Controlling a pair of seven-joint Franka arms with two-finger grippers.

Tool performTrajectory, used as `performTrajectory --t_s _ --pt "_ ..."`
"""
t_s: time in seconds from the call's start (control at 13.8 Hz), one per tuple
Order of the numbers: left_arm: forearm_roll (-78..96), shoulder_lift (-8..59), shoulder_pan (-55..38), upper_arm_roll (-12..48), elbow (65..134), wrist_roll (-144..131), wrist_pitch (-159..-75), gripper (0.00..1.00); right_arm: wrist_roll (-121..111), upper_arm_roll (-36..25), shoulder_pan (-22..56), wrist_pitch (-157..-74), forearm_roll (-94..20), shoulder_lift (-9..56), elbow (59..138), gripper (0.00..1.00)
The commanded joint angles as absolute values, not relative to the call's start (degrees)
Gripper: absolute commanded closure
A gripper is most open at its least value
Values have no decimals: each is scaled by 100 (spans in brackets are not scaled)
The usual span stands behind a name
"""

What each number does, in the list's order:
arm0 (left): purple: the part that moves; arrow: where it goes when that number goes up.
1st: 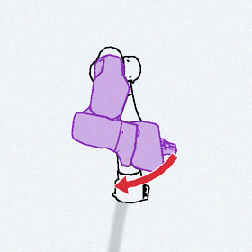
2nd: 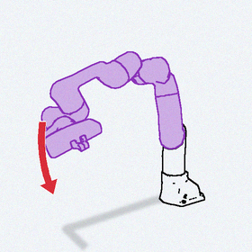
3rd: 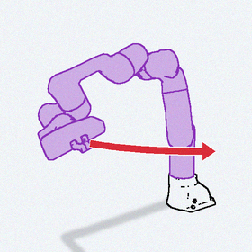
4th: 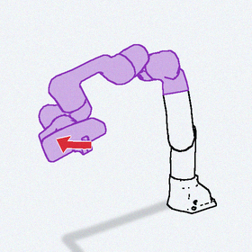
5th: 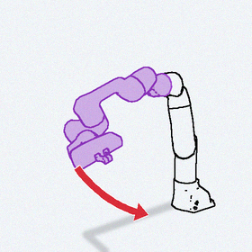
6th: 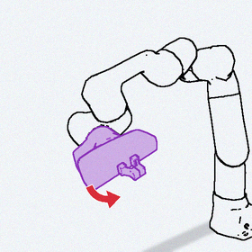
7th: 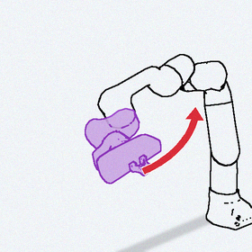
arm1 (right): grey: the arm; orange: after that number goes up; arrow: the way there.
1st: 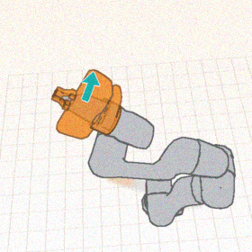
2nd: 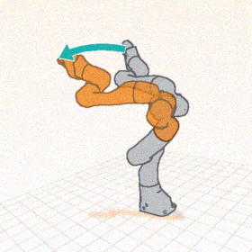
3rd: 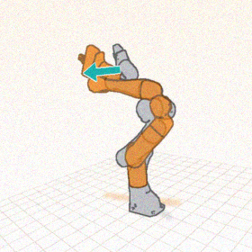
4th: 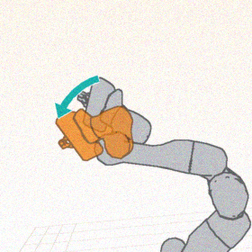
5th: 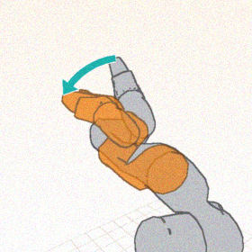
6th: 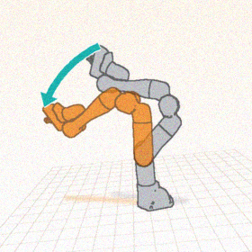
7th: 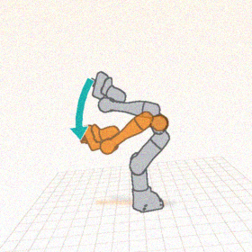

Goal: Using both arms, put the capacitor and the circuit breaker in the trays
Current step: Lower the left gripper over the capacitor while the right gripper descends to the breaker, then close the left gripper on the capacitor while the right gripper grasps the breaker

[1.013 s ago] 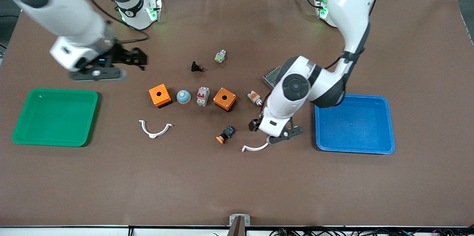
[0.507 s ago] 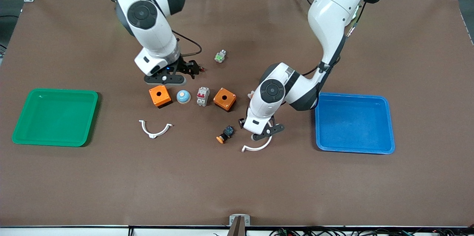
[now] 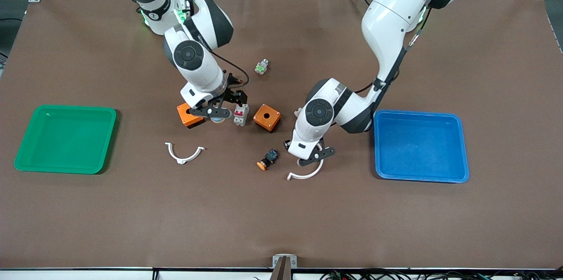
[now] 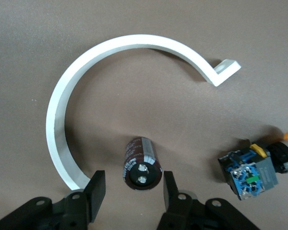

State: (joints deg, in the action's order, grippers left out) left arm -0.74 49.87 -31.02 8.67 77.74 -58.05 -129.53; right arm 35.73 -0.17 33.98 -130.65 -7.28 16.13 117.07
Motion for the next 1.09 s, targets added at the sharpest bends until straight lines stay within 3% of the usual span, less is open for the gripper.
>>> performTrajectory --t_s 0.0,0.29,0.43,0.65,1.01 --pt "-167 5062 -3190 782 7655 -5880 -12937 48 3621 -53 3454 -13139 -835 1871 11558 0" --pt "-167 5089 -3190 782 7655 -5889 -12937 76 3691 -53 3507 -13359 -844 2196 11426 1" --pt "-167 5089 -3182 782 7655 -5889 -12937 83 3823 -61 3568 -13368 -835 2355 11321 1" --pt "-158 5071 -3155 782 7638 -5889 -12937 82 3841 -62 3612 -13377 -835 2566 11189 1" --pt "-150 5080 -3155 782 7620 -5889 -12946 82 3841 -62 3604 -13386 -835 2751 11074 14"
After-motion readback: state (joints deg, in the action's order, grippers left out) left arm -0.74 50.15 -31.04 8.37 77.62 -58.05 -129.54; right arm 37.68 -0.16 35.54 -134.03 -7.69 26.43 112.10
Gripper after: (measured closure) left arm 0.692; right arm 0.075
